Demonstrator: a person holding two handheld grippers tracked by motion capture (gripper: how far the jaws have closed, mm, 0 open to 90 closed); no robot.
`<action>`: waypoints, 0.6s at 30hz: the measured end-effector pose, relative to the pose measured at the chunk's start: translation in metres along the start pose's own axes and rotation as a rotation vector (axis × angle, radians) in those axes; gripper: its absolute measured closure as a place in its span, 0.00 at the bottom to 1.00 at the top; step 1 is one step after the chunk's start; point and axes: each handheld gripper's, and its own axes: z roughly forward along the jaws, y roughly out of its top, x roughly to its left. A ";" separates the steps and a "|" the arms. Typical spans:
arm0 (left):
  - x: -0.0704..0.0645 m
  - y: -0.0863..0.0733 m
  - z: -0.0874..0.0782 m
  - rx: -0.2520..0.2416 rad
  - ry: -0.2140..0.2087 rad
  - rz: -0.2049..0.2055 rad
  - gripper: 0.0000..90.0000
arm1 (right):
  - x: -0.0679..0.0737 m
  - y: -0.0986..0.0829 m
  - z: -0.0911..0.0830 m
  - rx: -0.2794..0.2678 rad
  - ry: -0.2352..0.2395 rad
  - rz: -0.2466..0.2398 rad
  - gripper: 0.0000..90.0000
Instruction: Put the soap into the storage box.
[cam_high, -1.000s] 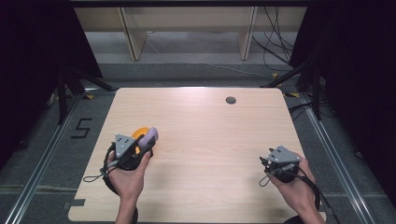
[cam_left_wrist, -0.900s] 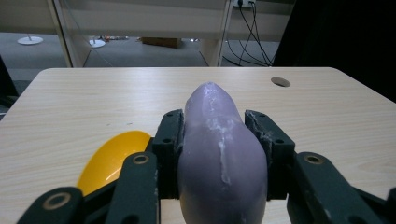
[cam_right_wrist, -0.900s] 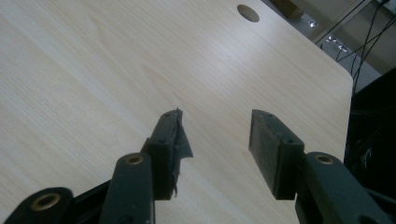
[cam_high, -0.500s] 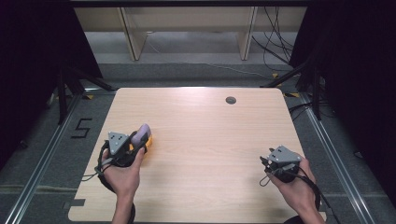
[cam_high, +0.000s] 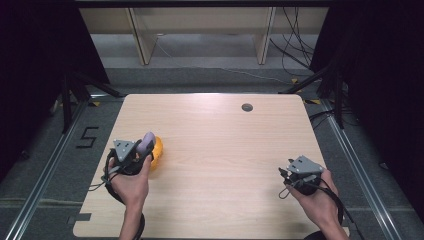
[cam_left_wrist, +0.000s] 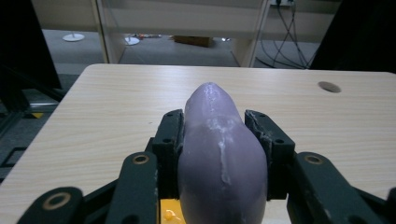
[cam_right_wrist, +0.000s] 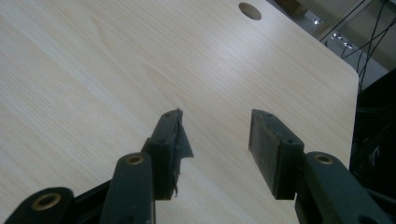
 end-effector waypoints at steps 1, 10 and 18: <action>0.003 -0.002 0.005 0.016 0.016 0.005 0.65 | 0.000 0.000 0.000 0.003 0.000 0.001 0.61; 0.016 -0.013 0.035 0.075 0.070 0.020 0.65 | 0.000 0.000 0.000 0.003 0.001 0.002 0.61; 0.018 -0.018 0.052 0.114 0.054 0.055 0.65 | 0.000 -0.001 0.000 0.007 -0.001 0.007 0.60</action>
